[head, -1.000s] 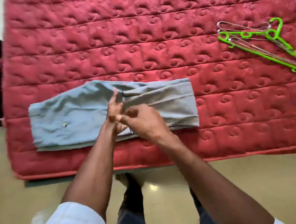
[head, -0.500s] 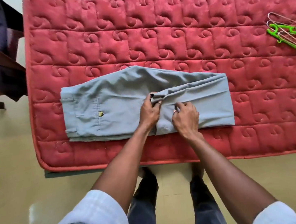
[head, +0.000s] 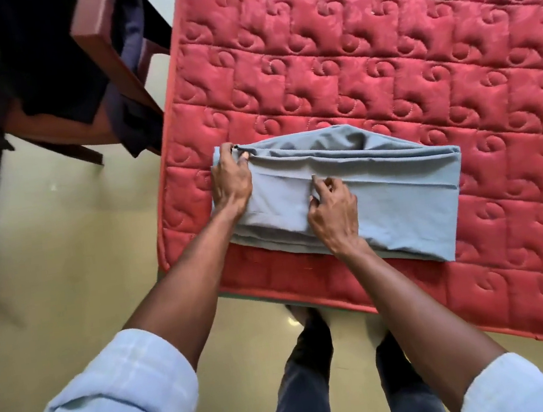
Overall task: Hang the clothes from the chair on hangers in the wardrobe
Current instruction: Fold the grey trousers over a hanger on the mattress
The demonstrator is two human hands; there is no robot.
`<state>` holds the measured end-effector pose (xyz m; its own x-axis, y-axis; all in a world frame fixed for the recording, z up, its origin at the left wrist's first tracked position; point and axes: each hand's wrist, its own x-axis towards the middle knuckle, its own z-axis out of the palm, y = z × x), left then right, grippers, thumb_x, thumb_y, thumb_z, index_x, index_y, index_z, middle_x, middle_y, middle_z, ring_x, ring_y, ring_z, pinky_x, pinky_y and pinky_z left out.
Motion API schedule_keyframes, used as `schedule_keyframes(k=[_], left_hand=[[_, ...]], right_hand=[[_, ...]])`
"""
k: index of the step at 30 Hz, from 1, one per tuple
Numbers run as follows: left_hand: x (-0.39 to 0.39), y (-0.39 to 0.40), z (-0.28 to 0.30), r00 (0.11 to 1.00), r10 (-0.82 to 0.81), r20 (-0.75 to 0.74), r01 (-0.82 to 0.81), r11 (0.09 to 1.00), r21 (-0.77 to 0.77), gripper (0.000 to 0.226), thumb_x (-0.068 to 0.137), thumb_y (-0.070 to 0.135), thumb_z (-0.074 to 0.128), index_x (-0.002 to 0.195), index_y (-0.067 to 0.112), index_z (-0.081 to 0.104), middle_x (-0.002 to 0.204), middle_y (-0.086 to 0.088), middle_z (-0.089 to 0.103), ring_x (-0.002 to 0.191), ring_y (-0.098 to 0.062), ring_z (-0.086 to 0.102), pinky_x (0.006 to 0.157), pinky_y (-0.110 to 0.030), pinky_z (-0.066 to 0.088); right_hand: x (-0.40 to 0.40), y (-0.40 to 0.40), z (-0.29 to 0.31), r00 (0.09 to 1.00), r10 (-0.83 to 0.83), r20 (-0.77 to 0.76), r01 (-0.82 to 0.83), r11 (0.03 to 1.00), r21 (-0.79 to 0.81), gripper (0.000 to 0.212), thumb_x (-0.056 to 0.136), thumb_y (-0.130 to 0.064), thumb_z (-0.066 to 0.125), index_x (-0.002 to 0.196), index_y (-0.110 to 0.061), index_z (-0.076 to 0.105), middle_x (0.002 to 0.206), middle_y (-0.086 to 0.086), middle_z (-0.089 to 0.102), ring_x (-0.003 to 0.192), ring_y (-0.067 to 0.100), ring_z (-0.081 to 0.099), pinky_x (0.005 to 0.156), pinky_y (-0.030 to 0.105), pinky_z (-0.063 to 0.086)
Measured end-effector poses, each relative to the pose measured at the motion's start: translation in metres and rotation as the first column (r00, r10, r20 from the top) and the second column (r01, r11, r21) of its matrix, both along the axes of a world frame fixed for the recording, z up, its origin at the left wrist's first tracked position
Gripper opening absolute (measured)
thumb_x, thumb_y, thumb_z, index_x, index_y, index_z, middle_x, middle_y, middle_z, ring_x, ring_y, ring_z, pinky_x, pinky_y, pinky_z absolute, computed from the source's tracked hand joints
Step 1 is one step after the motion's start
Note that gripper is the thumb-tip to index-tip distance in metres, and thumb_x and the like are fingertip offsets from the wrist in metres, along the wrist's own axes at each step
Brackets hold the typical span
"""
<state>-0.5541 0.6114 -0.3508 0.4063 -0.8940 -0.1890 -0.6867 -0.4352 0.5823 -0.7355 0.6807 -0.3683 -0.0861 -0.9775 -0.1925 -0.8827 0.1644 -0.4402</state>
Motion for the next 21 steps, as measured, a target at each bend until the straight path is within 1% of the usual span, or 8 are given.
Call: schedule_keyframes(k=[5, 8, 10, 11, 13, 15, 17, 21], left_hand=[[0.027, 0.007, -0.002, 0.955, 0.029, 0.294, -0.05, 0.997, 0.062, 0.032, 0.099, 0.021, 0.046, 0.129, 0.011, 0.047, 0.114, -0.022, 0.063, 0.098, -0.043, 0.062, 0.07, -0.043, 0.042], [0.02, 0.029, -0.009, 0.939, -0.031, 0.341, 0.019, 0.999, 0.038, 0.042, 0.093, 0.013, 0.044, 0.134, 0.006, 0.049, 0.109, -0.017, 0.056, 0.111, -0.039, 0.056, 0.091, -0.042, 0.043], [0.0, 0.041, -0.013, 0.906, -0.29, 0.307, 0.319, 0.947, -0.047, 0.04, 0.09, 0.013, 0.042, 0.126, 0.002, 0.057, 0.106, -0.02, 0.059, 0.115, -0.038, 0.053, 0.097, -0.041, 0.036], [-0.012, 0.043, -0.023, 0.821, -0.453, 0.346, 0.514, 0.852, -0.104, 0.04, 0.087, 0.013, 0.044, 0.122, 0.002, 0.06, 0.113, -0.022, 0.06, 0.115, -0.038, 0.053, 0.099, -0.041, 0.035], [-0.028, 0.046, -0.039, 0.64, -0.661, 0.391, 0.719, 0.695, -0.002, 0.044, 0.089, 0.02, 0.047, 0.128, 0.004, 0.058, 0.135, -0.023, 0.053, 0.127, -0.039, 0.048, 0.109, -0.044, 0.034], [-0.026, 0.05, -0.051, 0.634, -0.713, 0.298, 0.67, 0.7, 0.249, 0.06, 0.097, 0.041, 0.043, 0.149, 0.014, 0.037, 0.159, -0.018, 0.025, 0.148, -0.035, 0.019, 0.121, -0.048, 0.013], [-0.015, 0.052, -0.064, 0.691, -0.679, 0.248, 0.556, 0.719, 0.418, 0.082, 0.094, 0.068, 0.033, 0.157, 0.024, 0.005, 0.165, -0.009, -0.007, 0.151, -0.028, -0.011, 0.12, -0.05, -0.011], [0.001, 0.038, -0.065, 0.736, -0.635, 0.233, 0.473, 0.729, 0.494, 0.11, 0.071, 0.094, 0.024, 0.152, 0.033, -0.019, 0.16, 0.003, -0.029, 0.147, -0.018, -0.027, 0.108, -0.058, -0.027]], right_hand=[[0.022, -0.002, -0.014, 0.995, 0.095, -0.04, -0.093, 0.994, 0.05, 0.05, 0.074, -0.01, 0.061, 0.124, -0.014, 0.062, 0.106, 0.016, 0.058, 0.093, 0.038, 0.055, 0.077, 0.042, 0.045], [0.021, -0.001, -0.021, 0.99, 0.123, -0.073, -0.119, 0.991, 0.057, 0.047, 0.074, -0.012, 0.06, 0.121, -0.015, 0.062, 0.115, 0.018, 0.054, 0.102, 0.039, 0.052, 0.08, 0.045, 0.047], [0.019, 0.0, -0.027, 0.986, 0.149, -0.079, -0.145, 0.988, 0.056, 0.048, 0.076, -0.013, 0.059, 0.124, -0.017, 0.06, 0.133, 0.02, 0.05, 0.118, 0.039, 0.047, 0.091, 0.047, 0.046], [0.017, 0.002, -0.031, 0.983, 0.171, -0.073, -0.168, 0.985, 0.046, 0.05, 0.078, -0.014, 0.06, 0.127, -0.018, 0.06, 0.141, 0.019, 0.047, 0.126, 0.038, 0.043, 0.098, 0.048, 0.043], [0.01, 0.005, -0.038, 0.972, 0.222, -0.076, -0.221, 0.975, 0.026, 0.052, 0.083, -0.021, 0.058, 0.135, -0.018, 0.056, 0.149, 0.017, 0.041, 0.137, 0.036, 0.037, 0.107, 0.047, 0.035], [-0.003, 0.009, -0.046, 0.958, 0.262, -0.114, -0.26, 0.965, 0.034, 0.054, 0.091, -0.036, 0.048, 0.142, -0.018, 0.048, 0.154, 0.014, 0.036, 0.143, 0.033, 0.031, 0.113, 0.045, 0.024], [-0.023, 0.015, -0.055, 0.949, 0.272, -0.158, -0.264, 0.962, 0.073, 0.063, 0.095, -0.05, 0.031, 0.15, -0.019, 0.036, 0.159, 0.009, 0.027, 0.147, 0.029, 0.021, 0.118, 0.042, 0.01], [-0.075, 0.023, -0.067, 0.955, 0.189, -0.231, -0.168, 0.98, 0.107, 0.07, 0.098, -0.056, 0.019, 0.156, -0.017, 0.018, 0.163, 0.004, 0.012, 0.151, 0.024, 0.006, 0.122, 0.044, 0.0]])
